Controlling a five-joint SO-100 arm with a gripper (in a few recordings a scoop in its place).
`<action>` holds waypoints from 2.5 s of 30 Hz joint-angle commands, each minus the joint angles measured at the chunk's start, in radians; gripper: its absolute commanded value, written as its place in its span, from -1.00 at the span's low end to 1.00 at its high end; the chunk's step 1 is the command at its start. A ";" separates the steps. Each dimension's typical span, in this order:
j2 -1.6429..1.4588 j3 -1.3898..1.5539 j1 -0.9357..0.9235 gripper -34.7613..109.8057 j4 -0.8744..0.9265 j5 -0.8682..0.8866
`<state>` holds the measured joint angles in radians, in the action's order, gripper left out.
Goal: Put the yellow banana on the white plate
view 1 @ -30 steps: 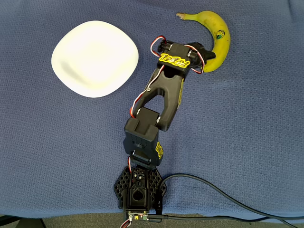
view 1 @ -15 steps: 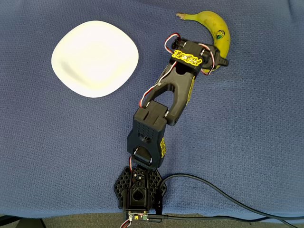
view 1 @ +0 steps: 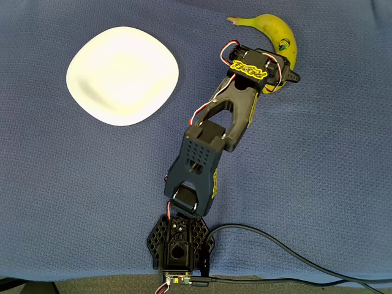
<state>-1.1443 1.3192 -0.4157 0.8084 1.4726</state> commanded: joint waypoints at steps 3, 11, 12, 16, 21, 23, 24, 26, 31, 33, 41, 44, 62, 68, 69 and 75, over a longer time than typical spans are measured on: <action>0.040 -0.110 -0.020 -0.07 -0.032 0.012; 0.109 -0.218 -0.043 -0.07 -0.035 0.014; 0.120 -0.232 -0.049 -0.07 -0.038 0.015; 0.156 -0.265 -0.063 -0.07 -0.043 0.014; 0.190 -0.270 -0.077 -0.09 -0.074 0.014; 0.204 -0.273 -0.075 -0.10 -0.072 0.008; 0.209 -0.272 -0.071 -0.11 -0.066 0.002; 0.195 -0.238 -0.061 -0.12 -0.061 -0.017; 0.146 -0.161 -0.021 -0.05 -0.043 -0.074; 0.130 -0.140 -0.009 -0.03 -0.012 -0.081; 0.101 -0.060 0.014 -0.02 -0.029 -0.089; 0.110 -0.064 0.003 -0.06 -0.048 -0.098; 0.114 -0.106 -0.037 -0.49 -0.112 -0.138; 0.078 -0.109 -0.054 -0.52 -0.100 -0.066; 0.071 -0.110 -0.048 -0.52 -0.078 -0.060; 0.044 -0.112 0.017 -0.52 0.109 -0.066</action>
<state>-0.9925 1.2594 -0.4341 0.8222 1.4097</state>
